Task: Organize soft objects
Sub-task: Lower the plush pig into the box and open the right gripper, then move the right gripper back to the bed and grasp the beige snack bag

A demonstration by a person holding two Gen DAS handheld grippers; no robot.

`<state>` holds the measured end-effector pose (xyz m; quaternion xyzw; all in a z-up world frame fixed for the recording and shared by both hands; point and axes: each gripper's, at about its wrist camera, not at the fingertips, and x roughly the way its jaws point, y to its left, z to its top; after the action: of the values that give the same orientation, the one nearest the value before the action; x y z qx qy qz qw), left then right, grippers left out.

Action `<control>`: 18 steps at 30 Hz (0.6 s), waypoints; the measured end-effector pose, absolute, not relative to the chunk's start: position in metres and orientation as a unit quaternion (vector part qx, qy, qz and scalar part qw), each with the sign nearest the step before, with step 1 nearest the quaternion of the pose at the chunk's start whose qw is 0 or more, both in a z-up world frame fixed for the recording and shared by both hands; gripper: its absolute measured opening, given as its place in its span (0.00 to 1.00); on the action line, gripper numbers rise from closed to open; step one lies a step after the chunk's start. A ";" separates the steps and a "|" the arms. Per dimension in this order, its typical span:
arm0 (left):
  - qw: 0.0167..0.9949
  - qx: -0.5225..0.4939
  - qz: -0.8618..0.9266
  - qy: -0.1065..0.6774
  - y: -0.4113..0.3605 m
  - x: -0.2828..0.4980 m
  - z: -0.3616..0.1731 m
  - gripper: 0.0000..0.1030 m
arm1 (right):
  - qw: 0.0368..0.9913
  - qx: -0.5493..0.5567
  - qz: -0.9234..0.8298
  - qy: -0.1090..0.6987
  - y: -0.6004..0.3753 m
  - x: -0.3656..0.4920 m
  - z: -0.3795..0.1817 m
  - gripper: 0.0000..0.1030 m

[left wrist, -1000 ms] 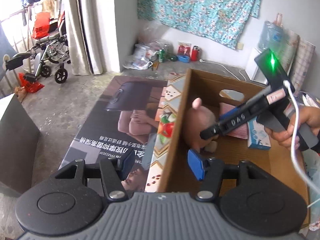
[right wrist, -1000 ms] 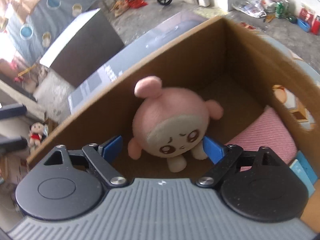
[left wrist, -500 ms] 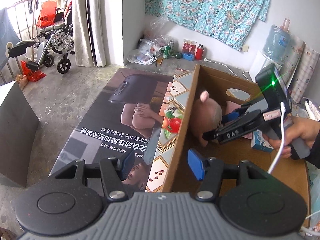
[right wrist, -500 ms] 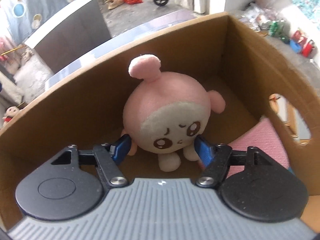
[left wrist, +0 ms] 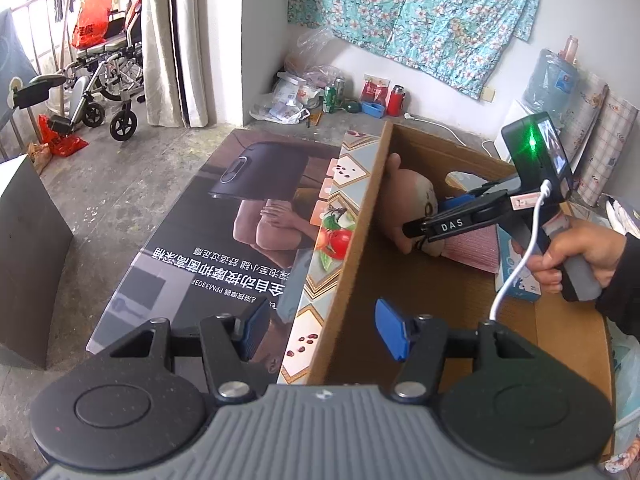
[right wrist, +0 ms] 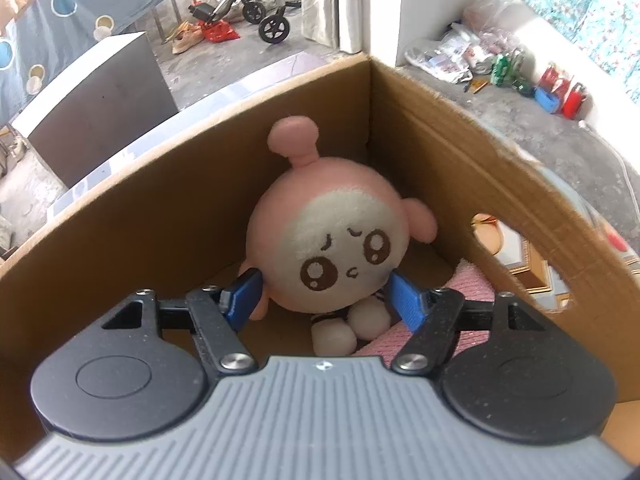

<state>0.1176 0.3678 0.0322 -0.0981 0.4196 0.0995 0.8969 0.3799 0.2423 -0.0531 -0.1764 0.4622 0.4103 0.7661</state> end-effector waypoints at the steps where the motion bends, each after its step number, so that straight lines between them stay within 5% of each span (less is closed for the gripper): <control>1: 0.898 -0.097 0.098 0.418 0.366 0.117 0.033 0.58 | 0.767 -0.172 0.409 0.464 0.240 0.379 -0.049 0.72; 11: 0.927 -0.069 0.065 0.362 0.323 0.096 0.053 0.71 | 0.798 -0.004 0.392 0.457 0.121 0.348 0.042 0.78; 18: 0.938 -0.069 -0.018 0.339 0.264 0.085 0.053 0.81 | 0.776 0.160 0.351 0.498 -0.004 0.279 0.043 0.78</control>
<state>0.0850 0.2637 0.0525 -0.0688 0.3390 -0.0178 0.9381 0.2792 -0.0044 0.0430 0.1602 0.4983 0.3512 0.7763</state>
